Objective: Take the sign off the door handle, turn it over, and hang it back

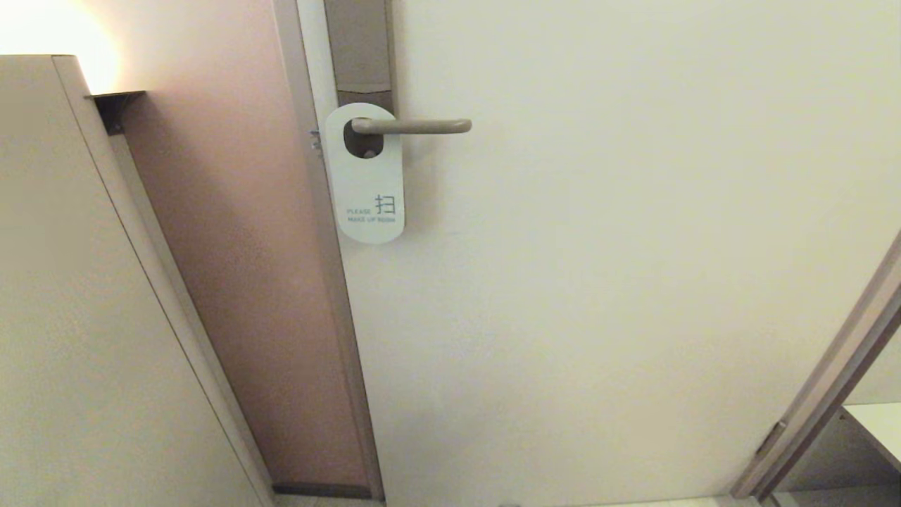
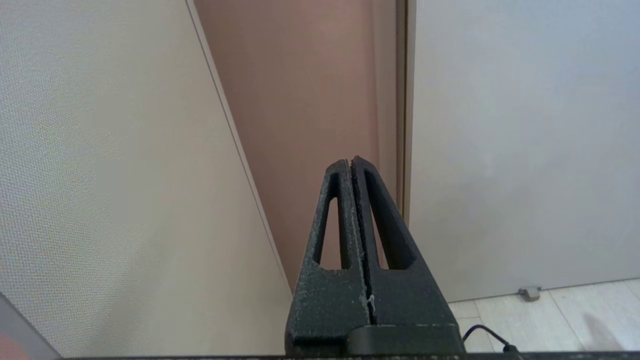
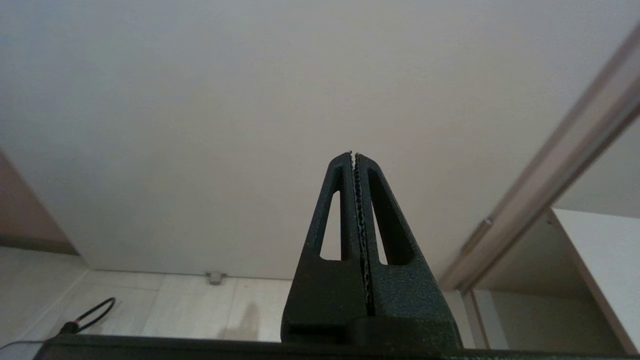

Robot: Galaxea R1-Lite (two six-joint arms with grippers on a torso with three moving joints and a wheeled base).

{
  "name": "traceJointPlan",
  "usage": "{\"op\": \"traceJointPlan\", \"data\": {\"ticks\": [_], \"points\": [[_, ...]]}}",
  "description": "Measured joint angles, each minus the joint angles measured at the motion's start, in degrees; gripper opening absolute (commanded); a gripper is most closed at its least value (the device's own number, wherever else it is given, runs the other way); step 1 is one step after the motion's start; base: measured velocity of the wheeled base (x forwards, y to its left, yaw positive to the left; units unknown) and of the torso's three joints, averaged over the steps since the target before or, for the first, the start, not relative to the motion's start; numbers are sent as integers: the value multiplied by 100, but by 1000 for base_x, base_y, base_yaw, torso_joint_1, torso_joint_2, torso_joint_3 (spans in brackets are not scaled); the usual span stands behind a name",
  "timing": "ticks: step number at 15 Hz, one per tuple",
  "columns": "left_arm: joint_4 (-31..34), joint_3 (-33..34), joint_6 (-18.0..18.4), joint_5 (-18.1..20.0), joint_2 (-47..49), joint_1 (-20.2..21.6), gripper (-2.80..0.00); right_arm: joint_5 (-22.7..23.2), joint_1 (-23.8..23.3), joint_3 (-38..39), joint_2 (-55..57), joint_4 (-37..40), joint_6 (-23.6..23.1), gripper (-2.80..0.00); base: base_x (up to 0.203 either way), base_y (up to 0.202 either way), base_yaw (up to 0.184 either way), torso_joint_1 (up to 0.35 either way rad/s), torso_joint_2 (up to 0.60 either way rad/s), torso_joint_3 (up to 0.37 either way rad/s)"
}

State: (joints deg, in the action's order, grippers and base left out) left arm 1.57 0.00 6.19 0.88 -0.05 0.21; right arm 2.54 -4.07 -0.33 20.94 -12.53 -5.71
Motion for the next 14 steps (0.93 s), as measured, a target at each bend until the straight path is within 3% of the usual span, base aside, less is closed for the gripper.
{"op": "traceJointPlan", "data": {"ticks": [8,14], "points": [[-1,0,0,5,0,-2,-280,-6,304,33,-941,1235,-20,-280,0,0,0,0,0,0],[1,0,0,4,0,-2,-280,-12,366,33,-1814,1293,39,-280,0,0,0,0,0,0]]}}
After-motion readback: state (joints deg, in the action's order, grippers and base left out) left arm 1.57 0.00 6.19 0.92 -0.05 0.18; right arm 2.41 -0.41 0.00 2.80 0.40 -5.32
